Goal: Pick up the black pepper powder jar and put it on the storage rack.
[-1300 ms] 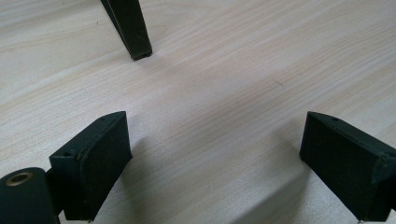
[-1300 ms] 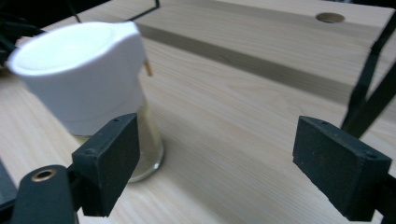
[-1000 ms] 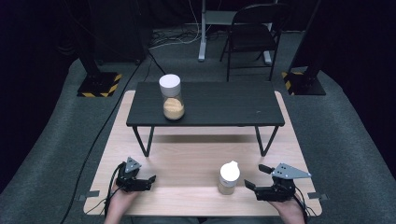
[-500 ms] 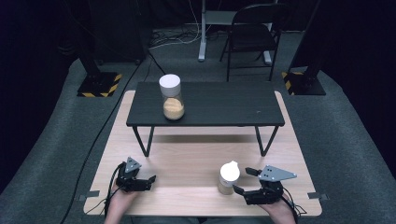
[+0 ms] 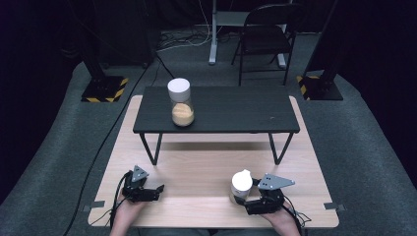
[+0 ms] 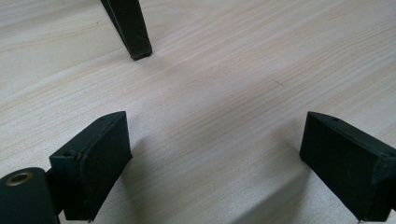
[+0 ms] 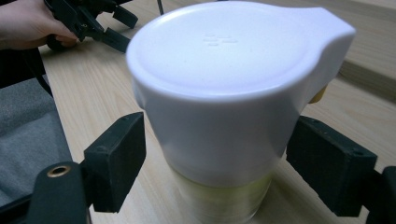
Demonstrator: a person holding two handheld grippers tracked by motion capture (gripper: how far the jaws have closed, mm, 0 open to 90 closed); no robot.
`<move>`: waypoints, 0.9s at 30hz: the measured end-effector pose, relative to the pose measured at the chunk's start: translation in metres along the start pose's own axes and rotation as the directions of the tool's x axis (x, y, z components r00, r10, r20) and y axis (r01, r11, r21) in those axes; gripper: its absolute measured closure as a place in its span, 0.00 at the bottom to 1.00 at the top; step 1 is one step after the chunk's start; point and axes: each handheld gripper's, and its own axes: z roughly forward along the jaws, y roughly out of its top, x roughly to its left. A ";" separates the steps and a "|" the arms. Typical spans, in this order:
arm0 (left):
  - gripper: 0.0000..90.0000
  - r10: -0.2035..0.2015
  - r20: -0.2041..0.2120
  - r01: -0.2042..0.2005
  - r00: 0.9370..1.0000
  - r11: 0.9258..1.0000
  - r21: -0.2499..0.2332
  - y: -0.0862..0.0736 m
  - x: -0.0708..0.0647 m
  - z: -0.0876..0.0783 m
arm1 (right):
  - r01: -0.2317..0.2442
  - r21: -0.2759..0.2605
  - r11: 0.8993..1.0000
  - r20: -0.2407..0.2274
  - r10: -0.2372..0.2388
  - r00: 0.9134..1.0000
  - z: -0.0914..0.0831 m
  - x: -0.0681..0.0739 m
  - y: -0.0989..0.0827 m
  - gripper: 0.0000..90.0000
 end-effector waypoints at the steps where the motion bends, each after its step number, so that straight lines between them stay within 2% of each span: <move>1: 0.09 0.000 0.000 0.000 1.000 1.000 0.000 0.000 0.000 0.000 | 0.000 0.000 1.000 0.000 0.000 1.000 0.000 0.000 0.000 0.21; 17: 0.09 0.000 0.000 0.000 1.000 1.000 0.000 0.000 0.000 0.000 | 0.014 -0.006 1.000 0.004 -0.014 1.000 0.025 0.001 0.002 0.27; 24: 0.09 0.000 0.000 0.000 1.000 1.000 0.000 0.000 0.000 0.000 | 0.027 -0.029 0.999 0.016 -0.026 1.000 0.031 0.003 0.001 0.31; 27: 0.09 0.000 0.000 0.000 1.000 1.000 0.000 0.000 0.000 0.000 | 0.044 -0.028 0.999 0.033 -0.043 0.999 0.033 0.008 0.003 0.31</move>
